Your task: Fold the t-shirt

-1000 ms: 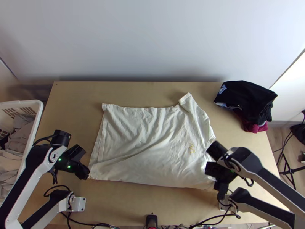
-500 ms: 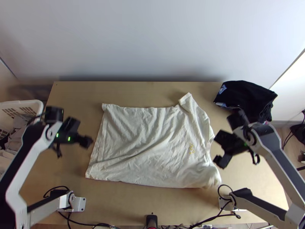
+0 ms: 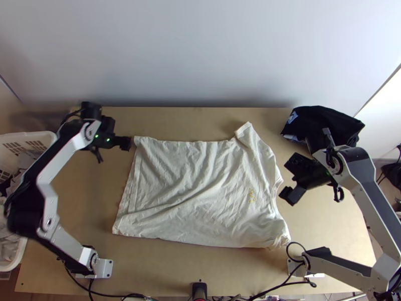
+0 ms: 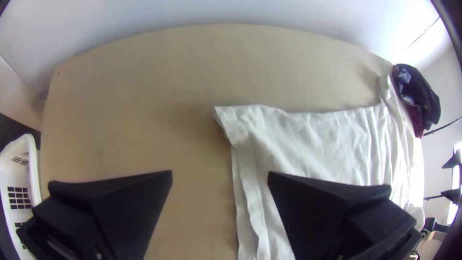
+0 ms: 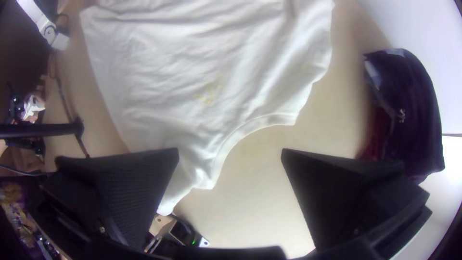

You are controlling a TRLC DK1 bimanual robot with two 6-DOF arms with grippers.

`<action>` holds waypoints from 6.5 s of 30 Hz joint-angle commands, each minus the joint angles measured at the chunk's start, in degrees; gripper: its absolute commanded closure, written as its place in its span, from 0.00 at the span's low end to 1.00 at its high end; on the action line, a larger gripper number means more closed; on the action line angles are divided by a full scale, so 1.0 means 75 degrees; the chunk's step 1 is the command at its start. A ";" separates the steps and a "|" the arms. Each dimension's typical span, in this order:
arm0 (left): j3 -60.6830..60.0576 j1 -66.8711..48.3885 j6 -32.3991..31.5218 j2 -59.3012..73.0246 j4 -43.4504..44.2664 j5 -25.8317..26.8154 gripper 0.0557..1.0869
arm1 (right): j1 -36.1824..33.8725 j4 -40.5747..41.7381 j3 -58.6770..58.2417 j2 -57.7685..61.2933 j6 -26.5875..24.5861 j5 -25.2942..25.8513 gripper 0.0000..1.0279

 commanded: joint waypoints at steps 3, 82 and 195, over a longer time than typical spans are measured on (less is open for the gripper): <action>0.1603 -0.0538 -0.0420 0.1848 0.0237 -0.0473 0.10 | 0.0371 0.0700 0.0134 0.0299 0.0834 -0.0014 0.04; 0.2833 -0.1159 -0.0678 0.2656 -0.0877 -0.1118 0.97 | -0.0262 0.3255 0.7552 0.9099 0.2334 0.0256 0.19; -0.1831 0.0435 -0.0314 -0.2101 0.1666 0.0277 0.97 | 0.0488 0.7439 -0.1366 0.1189 0.2908 0.1053 0.97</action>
